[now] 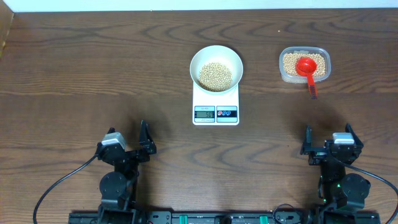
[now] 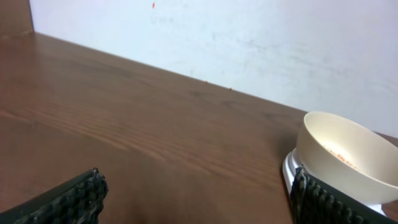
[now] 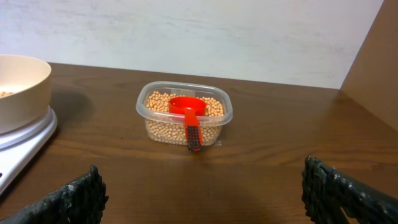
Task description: Scoop item into bowl and weigh 50g on scale
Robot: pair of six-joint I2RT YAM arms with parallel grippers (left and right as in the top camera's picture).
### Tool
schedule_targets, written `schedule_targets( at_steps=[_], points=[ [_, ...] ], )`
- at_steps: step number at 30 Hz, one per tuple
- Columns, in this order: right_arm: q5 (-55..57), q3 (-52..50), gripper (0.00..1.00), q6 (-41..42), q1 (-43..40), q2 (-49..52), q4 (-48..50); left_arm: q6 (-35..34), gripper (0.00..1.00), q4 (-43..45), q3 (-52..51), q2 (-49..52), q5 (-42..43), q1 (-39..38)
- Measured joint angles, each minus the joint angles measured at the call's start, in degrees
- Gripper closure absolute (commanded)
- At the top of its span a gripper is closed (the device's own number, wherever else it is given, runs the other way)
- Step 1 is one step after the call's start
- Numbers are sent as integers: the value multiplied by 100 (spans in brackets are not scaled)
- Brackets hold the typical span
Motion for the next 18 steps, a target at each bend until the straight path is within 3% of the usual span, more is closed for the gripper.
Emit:
schedule_targets(
  at_steps=[18],
  points=[
    [0, 0, 1, 0, 0, 0, -2, 186, 4, -26, 11, -90, 68, 0]
  ],
)
